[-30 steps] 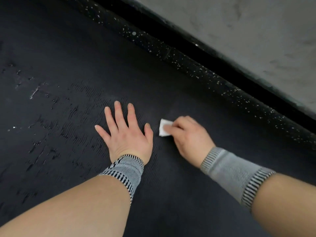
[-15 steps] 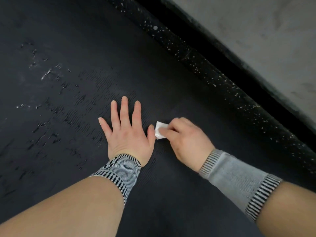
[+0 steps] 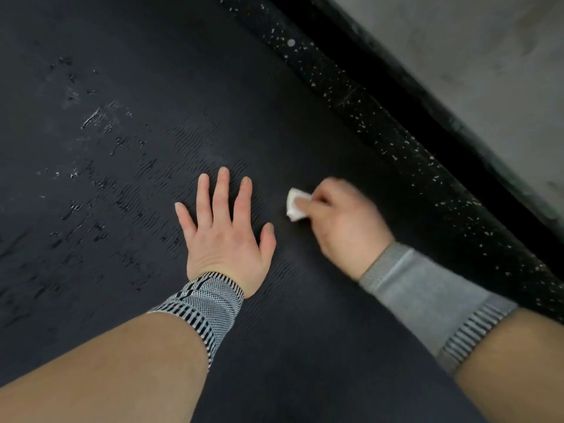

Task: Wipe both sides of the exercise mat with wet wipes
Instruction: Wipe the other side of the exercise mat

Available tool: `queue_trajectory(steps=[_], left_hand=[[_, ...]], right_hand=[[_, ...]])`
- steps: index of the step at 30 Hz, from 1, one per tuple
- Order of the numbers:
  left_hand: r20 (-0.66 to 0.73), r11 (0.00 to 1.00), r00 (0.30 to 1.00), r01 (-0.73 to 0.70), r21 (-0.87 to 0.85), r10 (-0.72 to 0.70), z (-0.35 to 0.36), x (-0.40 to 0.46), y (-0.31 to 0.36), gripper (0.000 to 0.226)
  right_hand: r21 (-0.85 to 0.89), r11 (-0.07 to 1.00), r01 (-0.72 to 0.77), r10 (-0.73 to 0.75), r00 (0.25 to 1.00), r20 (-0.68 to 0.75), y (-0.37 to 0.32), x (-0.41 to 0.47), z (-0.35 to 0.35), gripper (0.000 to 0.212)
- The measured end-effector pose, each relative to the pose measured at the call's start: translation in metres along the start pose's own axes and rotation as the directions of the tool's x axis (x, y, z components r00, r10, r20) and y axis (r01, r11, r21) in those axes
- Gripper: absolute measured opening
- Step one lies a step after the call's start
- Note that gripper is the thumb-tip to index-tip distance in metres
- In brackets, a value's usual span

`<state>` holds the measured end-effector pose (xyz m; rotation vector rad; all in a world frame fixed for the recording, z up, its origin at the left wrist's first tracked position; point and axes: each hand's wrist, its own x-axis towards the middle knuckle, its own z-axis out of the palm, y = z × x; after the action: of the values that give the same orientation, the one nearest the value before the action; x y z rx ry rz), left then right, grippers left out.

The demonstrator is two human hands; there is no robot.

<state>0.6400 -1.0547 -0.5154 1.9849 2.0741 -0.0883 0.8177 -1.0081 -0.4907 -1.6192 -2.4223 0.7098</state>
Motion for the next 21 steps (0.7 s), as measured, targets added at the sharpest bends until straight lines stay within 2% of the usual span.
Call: queue_trajectory(steps=[3,5,6,8,11,13,15,17,18,21], left_hand=[[0.010,1.000,1.000,0.009,0.011,-0.009,0.000,0.001,0.001,0.075],[0.012,1.000,1.000,0.008,0.013,-0.008,0.000,0.001,0.001,0.075],[0.012,1.000,1.000,0.007,0.013,-0.007,0.000,0.001,0.001,0.075],[0.003,1.000,1.000,0.002,0.009,-0.002,0.000,0.001,0.000,0.075],[-0.001,1.000,1.000,-0.006,0.008,0.006,0.001,0.000,0.000,0.074],[0.003,1.000,1.000,0.001,0.015,-0.001,0.001,0.001,0.000,0.075],[0.011,1.000,1.000,0.003,0.021,-0.004,0.001,0.001,0.000,0.075],[0.018,1.000,1.000,-0.002,0.024,0.001,0.001,0.001,0.000,0.075],[0.020,1.000,1.000,-0.003,0.023,0.003,0.001,0.001,0.000,0.076],[0.020,1.000,1.000,-0.007,0.018,0.006,0.001,0.001,0.000,0.076]], right_hand=[[-0.003,0.971,-0.240,0.233,0.946,-0.227,0.041,0.032,-0.020,0.025],[0.012,0.953,-0.304,0.296,0.918,-0.264,0.038,0.037,-0.022,0.026],[0.009,0.960,-0.280,0.273,0.931,-0.242,0.027,0.035,-0.017,0.026],[-0.016,0.996,-0.088,0.084,0.978,-0.189,-0.004,0.023,0.000,0.020],[-0.008,0.992,0.122,-0.122,0.992,-0.013,-0.027,0.015,0.013,0.019],[-0.010,0.998,0.067,-0.067,0.994,-0.084,-0.013,0.029,0.004,0.016],[-0.025,0.988,-0.154,0.147,0.972,-0.186,0.010,0.048,-0.009,0.019],[-0.076,0.961,-0.265,0.241,0.942,-0.235,0.022,0.052,-0.013,0.030],[-0.087,0.958,-0.272,0.249,0.945,-0.211,0.014,0.050,-0.011,0.030],[-0.062,0.998,-0.025,0.019,0.995,-0.100,-0.026,0.031,0.011,0.018]])
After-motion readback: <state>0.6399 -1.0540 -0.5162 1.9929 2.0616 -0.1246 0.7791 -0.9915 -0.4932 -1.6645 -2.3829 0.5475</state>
